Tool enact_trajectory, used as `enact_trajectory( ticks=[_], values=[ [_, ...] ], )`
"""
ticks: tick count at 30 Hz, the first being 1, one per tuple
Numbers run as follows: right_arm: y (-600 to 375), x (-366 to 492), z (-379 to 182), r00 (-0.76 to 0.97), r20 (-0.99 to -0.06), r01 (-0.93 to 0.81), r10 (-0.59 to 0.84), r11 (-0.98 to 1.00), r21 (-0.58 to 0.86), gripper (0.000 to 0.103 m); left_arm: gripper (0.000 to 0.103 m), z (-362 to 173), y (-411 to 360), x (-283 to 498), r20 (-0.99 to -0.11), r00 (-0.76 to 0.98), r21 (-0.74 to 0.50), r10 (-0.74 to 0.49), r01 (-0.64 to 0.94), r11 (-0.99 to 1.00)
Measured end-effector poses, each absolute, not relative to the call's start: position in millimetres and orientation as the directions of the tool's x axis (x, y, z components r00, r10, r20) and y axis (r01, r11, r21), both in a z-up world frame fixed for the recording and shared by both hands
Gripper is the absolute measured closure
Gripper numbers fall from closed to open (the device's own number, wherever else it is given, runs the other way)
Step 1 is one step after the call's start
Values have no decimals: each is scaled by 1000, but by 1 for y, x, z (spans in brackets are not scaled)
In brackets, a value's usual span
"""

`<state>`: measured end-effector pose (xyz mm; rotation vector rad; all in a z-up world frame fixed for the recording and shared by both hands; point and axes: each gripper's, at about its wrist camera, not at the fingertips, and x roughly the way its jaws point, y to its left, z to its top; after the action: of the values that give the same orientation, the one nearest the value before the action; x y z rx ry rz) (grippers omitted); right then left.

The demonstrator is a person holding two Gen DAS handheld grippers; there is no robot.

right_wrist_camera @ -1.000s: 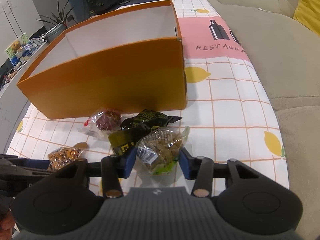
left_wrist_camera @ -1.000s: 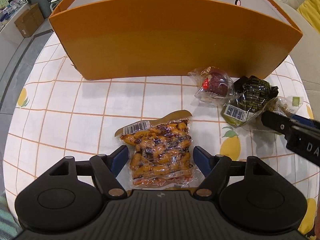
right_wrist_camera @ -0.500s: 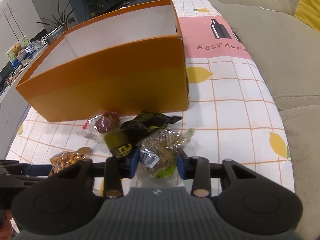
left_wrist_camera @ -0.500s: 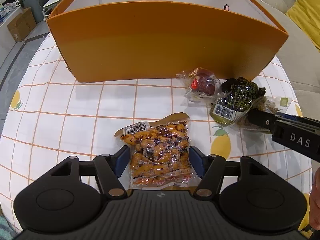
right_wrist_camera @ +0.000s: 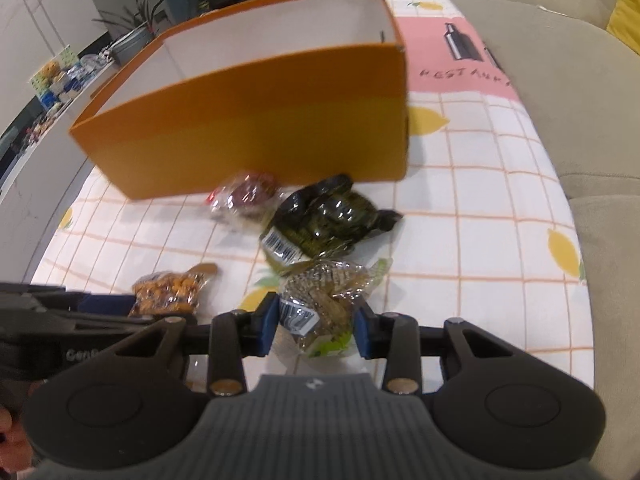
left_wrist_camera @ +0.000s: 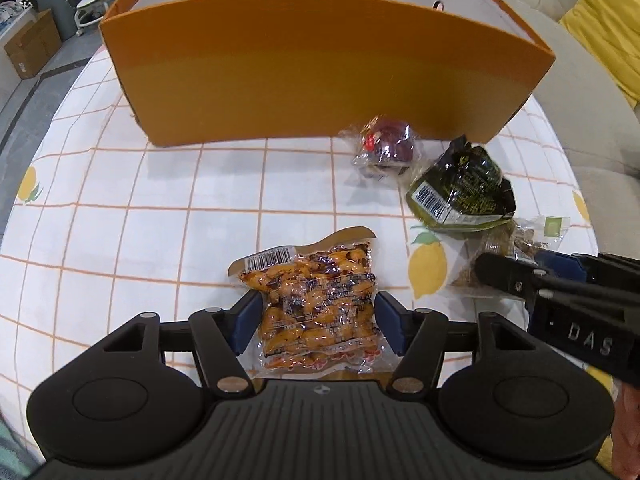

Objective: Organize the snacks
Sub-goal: 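Lift both packets and carry them over the orange box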

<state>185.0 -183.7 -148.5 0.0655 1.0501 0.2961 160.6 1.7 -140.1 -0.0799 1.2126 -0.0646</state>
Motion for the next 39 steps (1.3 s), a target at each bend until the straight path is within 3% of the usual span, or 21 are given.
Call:
enact_trajectory(
  ticks=[2, 14, 18, 31, 39],
  values=[
    [-180, 181, -149, 455, -848, -221, 270, 957, 186, 67, 21, -143, 0, 160, -941, 331, -80, -75, -3, 997],
    [-180, 175, -149, 438, -857, -235, 272, 955, 183, 66, 10, -153, -17, 151, -940, 341, 15, -8, 64, 998],
    [-182, 176, -150, 437, -858, -224, 270, 956, 187, 66, 10, -155, -18, 147, -935, 355, 17, -8, 65, 998],
    [-182, 176, -149, 440, -858, -223, 264, 958, 181, 66, 26, -146, -13, 139, -921, 383, -36, -62, 77, 996],
    [-184, 172, -134, 461, -844, -230, 275, 955, 185, 67, 27, -122, -4, 137, -884, 453, -100, -113, 52, 994]
  ],
)
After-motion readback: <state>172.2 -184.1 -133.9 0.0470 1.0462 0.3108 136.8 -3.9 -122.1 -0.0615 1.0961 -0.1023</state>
